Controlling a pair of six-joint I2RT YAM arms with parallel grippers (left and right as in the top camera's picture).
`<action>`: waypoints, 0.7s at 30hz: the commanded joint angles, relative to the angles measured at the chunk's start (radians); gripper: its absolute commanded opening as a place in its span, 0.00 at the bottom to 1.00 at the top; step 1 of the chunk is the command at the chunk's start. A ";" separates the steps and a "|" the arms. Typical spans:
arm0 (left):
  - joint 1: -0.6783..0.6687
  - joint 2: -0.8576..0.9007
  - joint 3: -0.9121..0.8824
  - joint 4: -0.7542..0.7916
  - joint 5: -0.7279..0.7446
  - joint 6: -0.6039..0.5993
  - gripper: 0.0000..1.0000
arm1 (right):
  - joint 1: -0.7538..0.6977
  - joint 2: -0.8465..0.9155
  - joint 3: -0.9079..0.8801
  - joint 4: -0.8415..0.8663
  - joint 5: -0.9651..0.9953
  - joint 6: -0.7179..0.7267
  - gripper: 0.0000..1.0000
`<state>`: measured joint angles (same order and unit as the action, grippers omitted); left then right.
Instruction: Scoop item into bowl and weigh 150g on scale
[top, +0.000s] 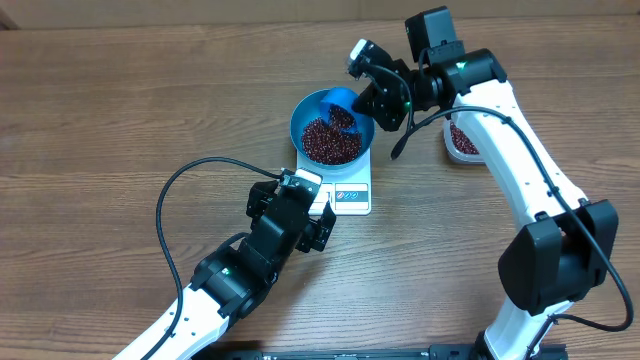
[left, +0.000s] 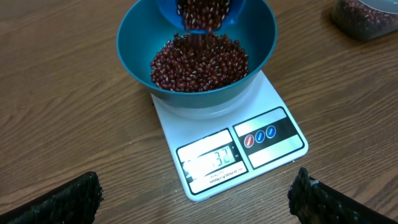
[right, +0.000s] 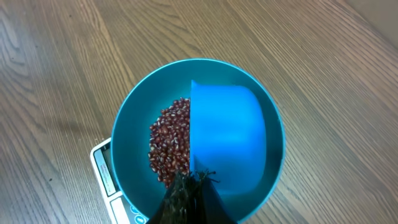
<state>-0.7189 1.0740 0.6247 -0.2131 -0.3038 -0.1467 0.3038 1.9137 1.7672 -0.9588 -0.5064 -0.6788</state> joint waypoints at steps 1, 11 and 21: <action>0.006 0.006 -0.008 0.001 -0.018 0.019 1.00 | 0.005 -0.049 0.035 0.003 -0.010 -0.037 0.04; 0.006 0.006 -0.008 0.000 -0.018 0.019 1.00 | 0.005 -0.049 0.035 -0.001 -0.010 -0.061 0.04; 0.006 0.006 -0.008 0.000 -0.018 0.019 1.00 | 0.006 -0.049 0.035 -0.006 -0.010 -0.087 0.04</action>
<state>-0.7189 1.0740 0.6247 -0.2134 -0.3038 -0.1467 0.3077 1.9137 1.7672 -0.9646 -0.5064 -0.7414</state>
